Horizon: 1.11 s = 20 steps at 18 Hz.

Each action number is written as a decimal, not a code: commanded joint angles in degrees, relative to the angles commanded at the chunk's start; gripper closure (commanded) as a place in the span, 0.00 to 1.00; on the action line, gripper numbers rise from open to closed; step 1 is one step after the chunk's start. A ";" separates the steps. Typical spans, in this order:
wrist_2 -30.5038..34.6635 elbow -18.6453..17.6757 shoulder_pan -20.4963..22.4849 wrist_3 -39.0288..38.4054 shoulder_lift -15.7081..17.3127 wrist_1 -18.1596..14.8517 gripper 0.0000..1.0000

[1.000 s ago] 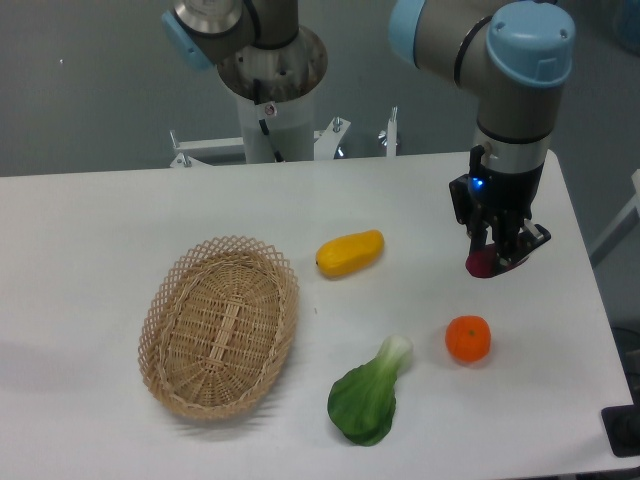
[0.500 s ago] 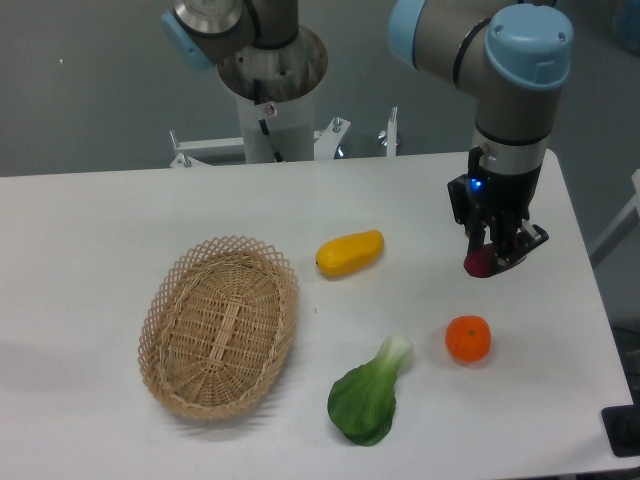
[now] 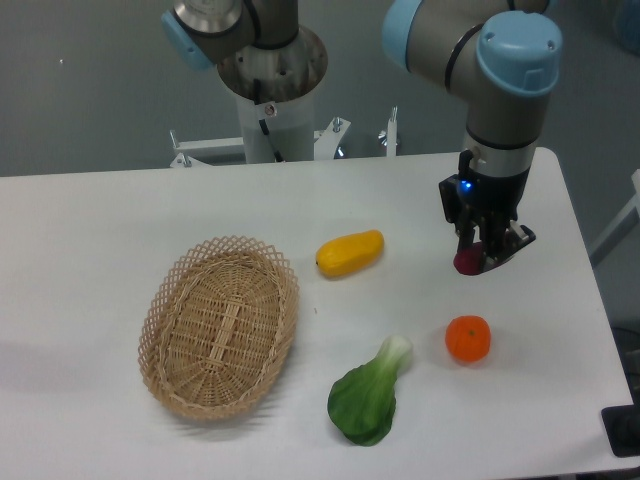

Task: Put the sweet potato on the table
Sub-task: 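Move the held sweet potato toward the yellow squash and lower it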

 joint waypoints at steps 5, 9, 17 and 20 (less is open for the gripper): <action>0.26 -6.76 -0.88 -1.23 0.53 10.98 0.66; 0.09 -12.04 -0.79 -4.39 0.09 15.38 0.66; 2.45 -18.29 -0.88 -1.58 -2.98 21.10 0.66; 3.34 -19.96 -0.88 -1.84 -3.43 21.89 0.66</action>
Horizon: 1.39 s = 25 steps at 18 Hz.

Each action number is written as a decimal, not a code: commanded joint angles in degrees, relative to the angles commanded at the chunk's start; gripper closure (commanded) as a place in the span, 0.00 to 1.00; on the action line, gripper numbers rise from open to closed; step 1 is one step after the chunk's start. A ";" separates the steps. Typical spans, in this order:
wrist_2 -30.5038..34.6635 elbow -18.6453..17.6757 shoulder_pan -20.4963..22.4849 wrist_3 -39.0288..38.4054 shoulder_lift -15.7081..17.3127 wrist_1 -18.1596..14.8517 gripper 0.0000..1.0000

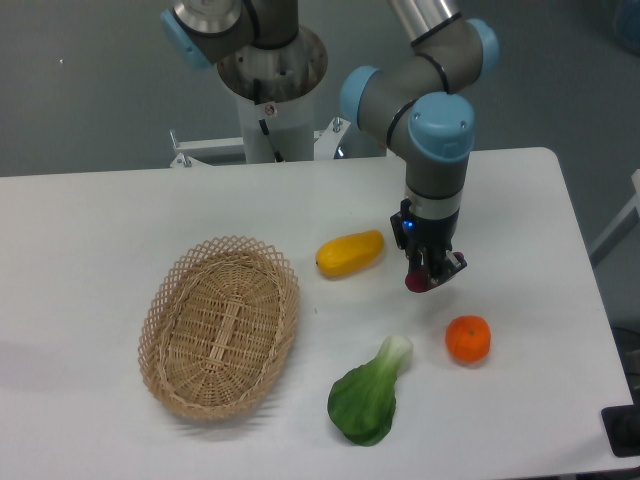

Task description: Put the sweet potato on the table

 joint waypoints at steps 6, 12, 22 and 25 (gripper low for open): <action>-0.09 -1.23 -1.93 -9.99 -0.87 1.15 0.66; -0.09 -1.15 -2.81 -12.48 -1.93 1.23 0.58; 0.09 3.68 -2.72 -13.01 -0.44 1.41 0.00; 0.18 4.83 -2.64 -13.80 1.31 1.23 0.00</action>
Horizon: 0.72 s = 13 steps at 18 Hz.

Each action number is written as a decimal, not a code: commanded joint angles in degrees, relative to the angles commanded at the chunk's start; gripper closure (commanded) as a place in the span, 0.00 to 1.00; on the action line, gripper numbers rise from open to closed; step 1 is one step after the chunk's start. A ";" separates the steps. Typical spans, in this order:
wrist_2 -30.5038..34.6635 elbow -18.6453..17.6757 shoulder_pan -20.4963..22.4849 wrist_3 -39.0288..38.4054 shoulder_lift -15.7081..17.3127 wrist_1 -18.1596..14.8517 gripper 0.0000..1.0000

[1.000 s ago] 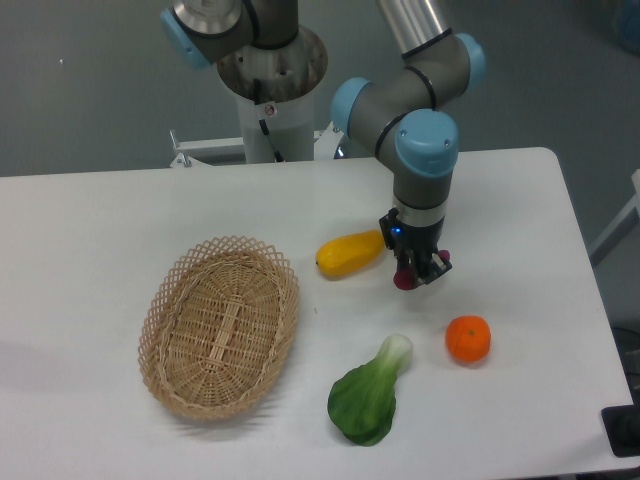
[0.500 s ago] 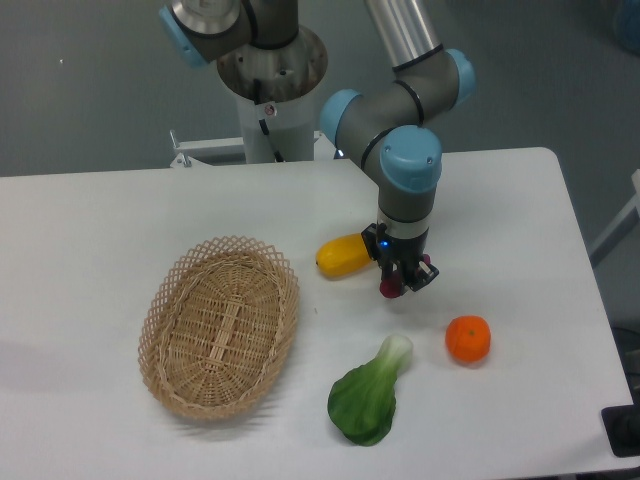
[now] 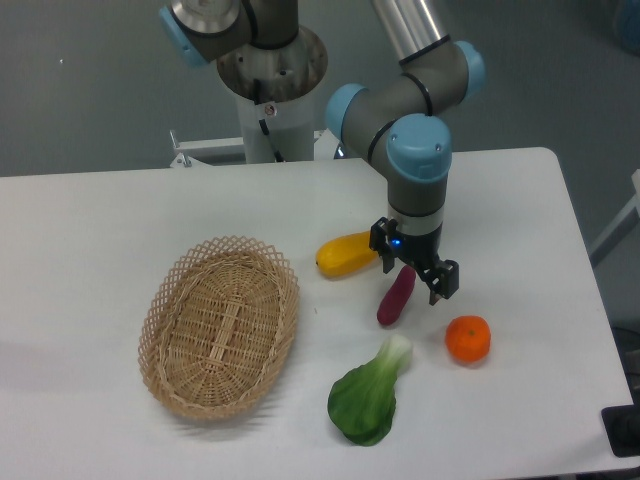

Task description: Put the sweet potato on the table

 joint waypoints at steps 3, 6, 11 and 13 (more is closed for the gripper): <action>0.96 2.10 0.35 0.52 0.62 0.00 0.00; 1.58 3.33 1.66 1.13 3.34 -0.09 0.00; 0.62 7.29 6.49 6.49 6.41 -6.21 0.00; -0.44 9.22 8.08 8.16 6.86 -10.88 0.00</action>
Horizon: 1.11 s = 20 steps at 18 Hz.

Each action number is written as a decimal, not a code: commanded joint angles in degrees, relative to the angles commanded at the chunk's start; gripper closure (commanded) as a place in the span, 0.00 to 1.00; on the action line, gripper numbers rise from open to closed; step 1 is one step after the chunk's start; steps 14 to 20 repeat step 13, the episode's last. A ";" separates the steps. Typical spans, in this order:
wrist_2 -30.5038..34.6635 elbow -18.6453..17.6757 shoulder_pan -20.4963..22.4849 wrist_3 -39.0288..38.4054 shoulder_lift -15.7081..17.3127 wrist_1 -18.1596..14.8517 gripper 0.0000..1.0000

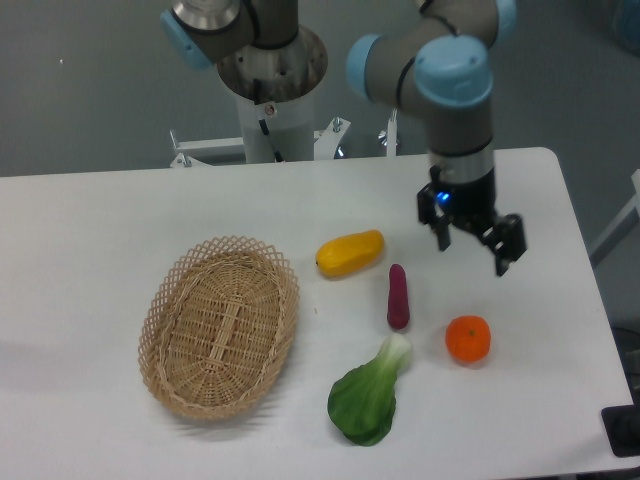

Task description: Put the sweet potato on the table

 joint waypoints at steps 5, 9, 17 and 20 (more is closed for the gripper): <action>-0.70 6.50 4.39 13.25 1.23 -12.73 0.00; -4.47 9.15 8.70 20.91 1.23 -20.76 0.00; -5.98 9.06 9.85 22.16 1.76 -20.59 0.00; -5.98 9.06 9.85 22.16 1.76 -20.59 0.00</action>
